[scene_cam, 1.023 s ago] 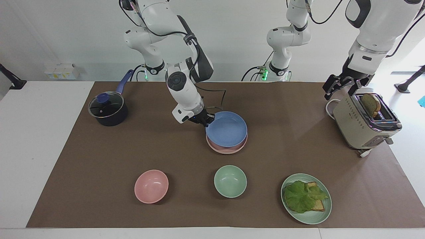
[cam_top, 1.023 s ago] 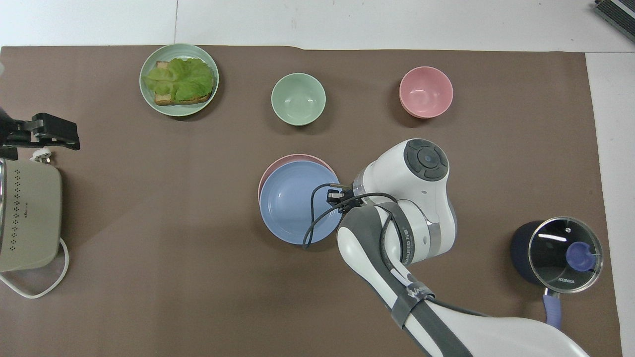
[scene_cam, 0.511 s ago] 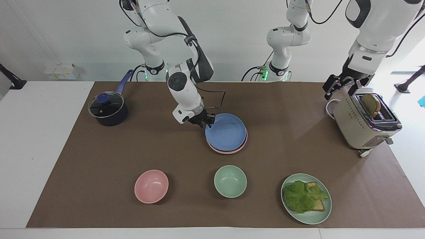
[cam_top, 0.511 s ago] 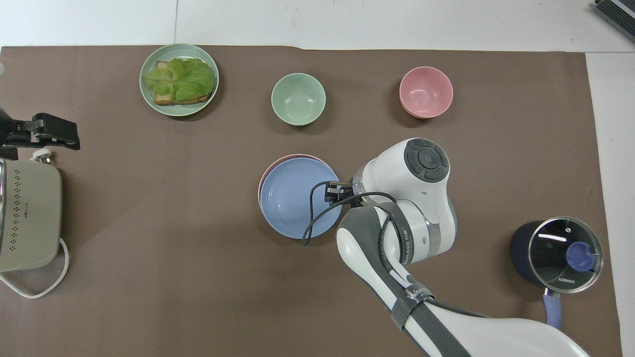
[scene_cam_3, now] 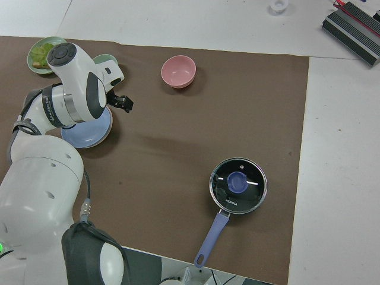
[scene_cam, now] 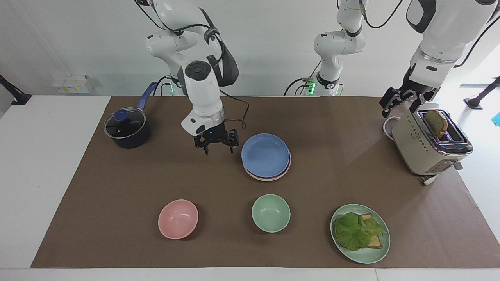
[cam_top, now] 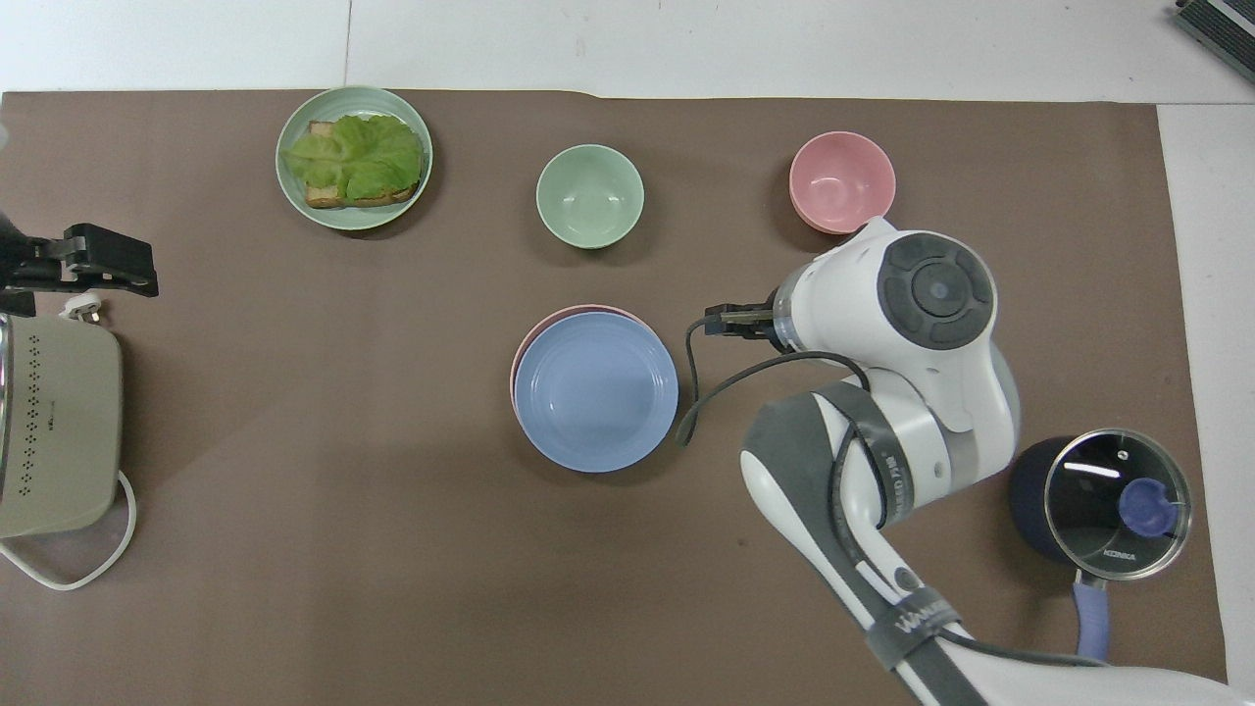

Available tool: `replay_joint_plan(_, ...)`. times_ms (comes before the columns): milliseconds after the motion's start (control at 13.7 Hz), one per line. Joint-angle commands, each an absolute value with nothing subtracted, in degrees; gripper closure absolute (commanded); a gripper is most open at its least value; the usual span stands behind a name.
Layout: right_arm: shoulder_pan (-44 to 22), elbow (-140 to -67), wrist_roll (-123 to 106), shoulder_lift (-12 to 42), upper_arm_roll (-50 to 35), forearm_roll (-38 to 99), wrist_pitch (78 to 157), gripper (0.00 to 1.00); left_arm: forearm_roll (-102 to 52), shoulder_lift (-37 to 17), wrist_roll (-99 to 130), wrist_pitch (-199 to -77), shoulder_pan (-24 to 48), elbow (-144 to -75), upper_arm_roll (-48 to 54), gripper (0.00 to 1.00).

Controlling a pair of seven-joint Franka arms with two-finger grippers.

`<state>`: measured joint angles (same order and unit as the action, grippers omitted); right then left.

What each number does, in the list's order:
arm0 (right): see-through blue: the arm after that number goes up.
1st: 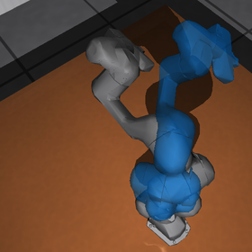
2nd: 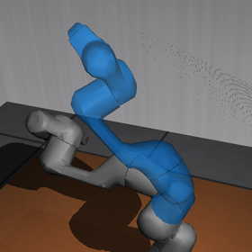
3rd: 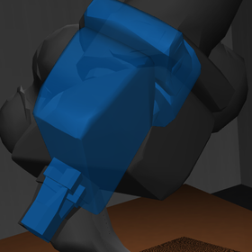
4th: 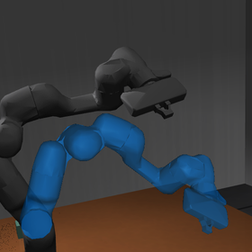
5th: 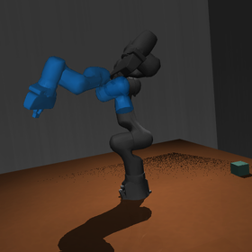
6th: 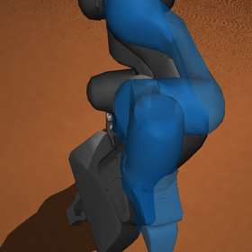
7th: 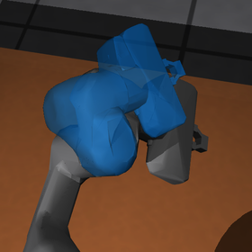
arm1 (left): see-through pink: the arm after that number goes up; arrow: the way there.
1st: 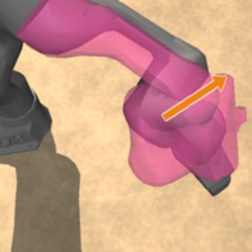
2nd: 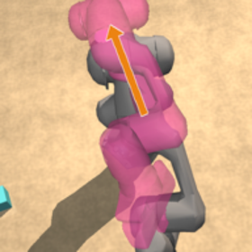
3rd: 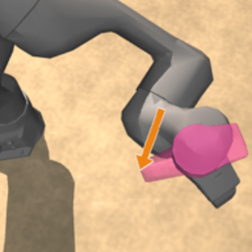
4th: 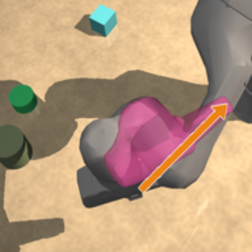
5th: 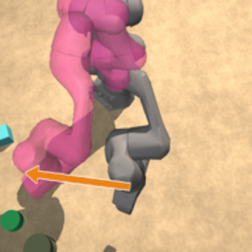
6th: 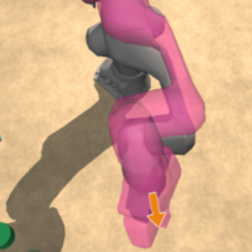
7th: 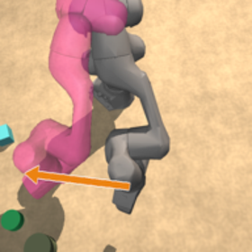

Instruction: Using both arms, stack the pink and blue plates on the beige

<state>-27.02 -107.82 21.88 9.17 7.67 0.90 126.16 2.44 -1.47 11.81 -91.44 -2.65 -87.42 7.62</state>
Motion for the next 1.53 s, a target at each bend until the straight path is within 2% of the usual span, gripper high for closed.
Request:
replay_joint_plan(0,-23.65,-104.52,19.0,7.03,7.3,-2.45,120.09,0.0,2.9,-1.05,11.34,-90.7,-2.72,-87.63,7.73,0.0)
replay_joint_plan(219,-20.84,-99.94,15.12,4.15,7.38,-2.2,110.5,0.0,2.9,-1.05,11.34,-90.7,-2.72,-87.54,7.73,0.0)
replay_joint_plan(804,-13.2,-99.93,9.95,-3.86,7.47,-1.67,98.1,0.0,2.9,-1.14,11.34,-90.7,-2.72,-87.63,7.65,0.0)
replay_joint_plan(1169,-5.56,-100.28,2.13,-5.97,7.47,-1.32,92.3,0.0,2.9,-1.05,11.34,-90.7,-2.72,-87.54,7.65,0.0)
replay_joint_plan(1461,-0.71,-100.29,-3.25,-5.98,7.47,-1.41,92.02,0.0,2.9,-1.05,11.34,-90.7,-2.72,-87.63,7.65,0.0)
